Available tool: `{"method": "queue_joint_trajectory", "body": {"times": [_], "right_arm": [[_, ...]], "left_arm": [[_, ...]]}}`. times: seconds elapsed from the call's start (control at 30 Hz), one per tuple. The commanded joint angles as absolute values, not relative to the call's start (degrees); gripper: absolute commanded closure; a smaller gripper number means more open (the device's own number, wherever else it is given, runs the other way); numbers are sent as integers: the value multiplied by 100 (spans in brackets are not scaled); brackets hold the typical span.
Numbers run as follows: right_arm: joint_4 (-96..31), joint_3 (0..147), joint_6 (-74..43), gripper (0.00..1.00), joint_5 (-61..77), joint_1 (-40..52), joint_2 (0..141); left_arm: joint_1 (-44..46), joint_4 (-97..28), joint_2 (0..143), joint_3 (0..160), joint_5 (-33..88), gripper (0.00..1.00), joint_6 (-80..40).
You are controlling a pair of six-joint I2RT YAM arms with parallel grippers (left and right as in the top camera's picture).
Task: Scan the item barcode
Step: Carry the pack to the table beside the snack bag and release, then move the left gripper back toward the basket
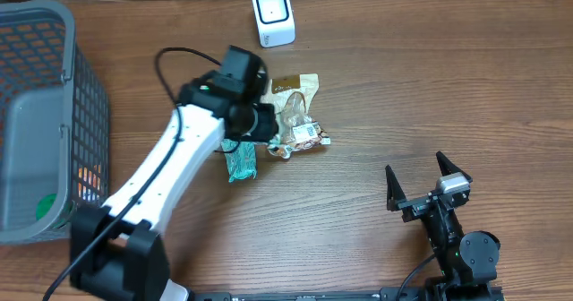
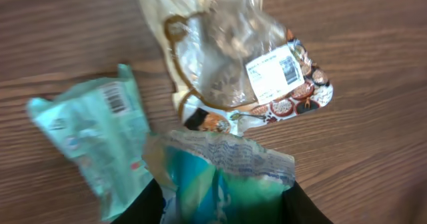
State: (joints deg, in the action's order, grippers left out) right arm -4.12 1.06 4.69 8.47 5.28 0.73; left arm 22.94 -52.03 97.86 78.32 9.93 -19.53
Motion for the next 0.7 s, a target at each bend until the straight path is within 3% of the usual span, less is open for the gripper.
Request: {"method": "queue_joint_trajectory", "body": {"times": [0.0, 0.07, 0.1, 0.17, 0.2, 0.4, 0.67], "right_arm": [[-395, 45, 445, 0, 770, 513, 16], [-395, 45, 445, 0, 770, 513, 16], [-395, 45, 445, 0, 770, 513, 16], [-395, 45, 445, 0, 770, 513, 16], [-395, 45, 445, 0, 770, 513, 16], [-395, 45, 445, 0, 770, 513, 16], [-395, 45, 445, 0, 770, 513, 16]], "left_arm": [[2401, -5190, 10031, 7804, 790, 74, -2064], [2416, -5190, 10169, 7804, 788, 71, -2080], [2416, -5192, 10204, 7804, 786, 57, -2086], [2414, -5192, 10256, 7804, 786, 9, -2084], [2405, -5199, 10263, 7804, 777, 0, -2080], [2213, -6112, 10175, 8672, 307, 0, -2056], [1706, -7787, 9848, 11354, -156, 0, -1809]]}}
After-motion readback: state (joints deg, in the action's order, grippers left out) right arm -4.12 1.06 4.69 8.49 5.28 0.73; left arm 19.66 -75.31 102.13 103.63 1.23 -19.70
